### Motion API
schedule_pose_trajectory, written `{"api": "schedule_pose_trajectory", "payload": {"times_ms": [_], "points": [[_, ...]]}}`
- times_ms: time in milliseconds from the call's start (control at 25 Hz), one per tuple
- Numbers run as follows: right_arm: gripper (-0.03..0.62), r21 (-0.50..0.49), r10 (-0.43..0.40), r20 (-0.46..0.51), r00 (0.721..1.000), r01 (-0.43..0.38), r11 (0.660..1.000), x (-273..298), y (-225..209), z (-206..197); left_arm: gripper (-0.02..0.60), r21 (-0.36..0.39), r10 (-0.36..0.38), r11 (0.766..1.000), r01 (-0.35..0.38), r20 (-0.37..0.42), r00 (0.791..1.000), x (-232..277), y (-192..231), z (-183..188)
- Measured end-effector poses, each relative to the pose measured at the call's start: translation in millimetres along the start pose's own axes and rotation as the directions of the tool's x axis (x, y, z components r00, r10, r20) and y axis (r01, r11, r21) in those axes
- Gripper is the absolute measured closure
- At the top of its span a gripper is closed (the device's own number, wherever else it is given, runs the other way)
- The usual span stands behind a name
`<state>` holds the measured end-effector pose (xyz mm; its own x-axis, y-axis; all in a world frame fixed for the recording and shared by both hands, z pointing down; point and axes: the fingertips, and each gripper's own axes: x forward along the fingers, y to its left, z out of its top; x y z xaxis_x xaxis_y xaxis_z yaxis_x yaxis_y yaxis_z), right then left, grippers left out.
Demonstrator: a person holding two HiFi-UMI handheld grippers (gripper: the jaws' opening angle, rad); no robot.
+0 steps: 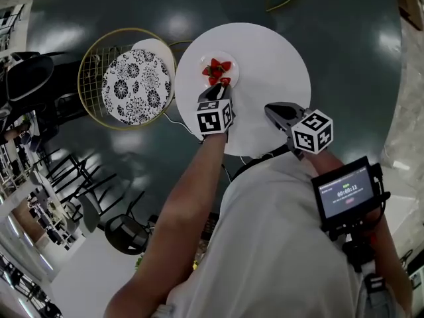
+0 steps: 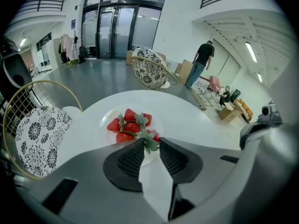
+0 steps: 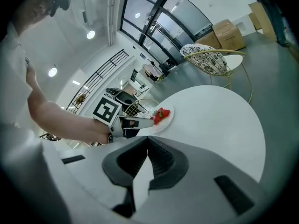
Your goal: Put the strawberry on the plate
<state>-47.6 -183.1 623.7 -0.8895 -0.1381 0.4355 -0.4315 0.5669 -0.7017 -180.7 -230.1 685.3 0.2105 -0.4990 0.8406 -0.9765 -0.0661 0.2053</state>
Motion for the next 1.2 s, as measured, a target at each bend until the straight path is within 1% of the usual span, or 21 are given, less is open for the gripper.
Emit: {"api": "schedule_pose_trajectory", "payload": {"times_ms": [80,360,520,640,800,1000,1200], "points": [[0.586,0.003,-0.01,0.004,1.0,0.01,1.0,-3.1,-4.6,-0.8,0.472,0.006,0.009,1.0,-0.009,-0.018,1.0,7.0,1.0,-1.5],[0.586,0.02,-0.029,0.008,1.0,0.029,0.999,-6.0,-9.4,-1.1,0.472,-0.017,0.032,0.999,-0.034,-0.067,0.997,20.2,6.5,-2.5],[0.586,0.026,-0.031,0.007,0.999,0.031,0.999,-5.8,-8.5,-1.0,0.472,0.014,0.042,0.999,-0.041,-0.079,0.996,20.7,6.5,-0.2],[0.586,0.026,-0.035,0.004,0.999,0.035,0.999,-6.9,-9.5,-1.8,0.472,0.02,0.036,0.999,-0.034,-0.079,0.996,21.1,3.6,-0.9],[0.586,0.018,-0.04,0.006,0.999,0.04,0.999,-8.5,-10.1,3.2,0.472,0.018,0.026,1.0,-0.025,-0.057,0.998,16.1,0.1,3.7],[0.586,0.003,-0.027,0.007,1.0,0.027,1.0,-3.0,-9.1,7.0,0.471,0.019,0.033,0.999,-0.033,-0.019,0.999,3.9,1.9,6.1],[0.586,-0.025,-0.011,-0.004,1.0,0.011,1.0,-1.1,-5.2,8.6,0.472,0.014,0.037,0.999,-0.038,0.048,0.998,-12.5,-1.2,5.8]]}}
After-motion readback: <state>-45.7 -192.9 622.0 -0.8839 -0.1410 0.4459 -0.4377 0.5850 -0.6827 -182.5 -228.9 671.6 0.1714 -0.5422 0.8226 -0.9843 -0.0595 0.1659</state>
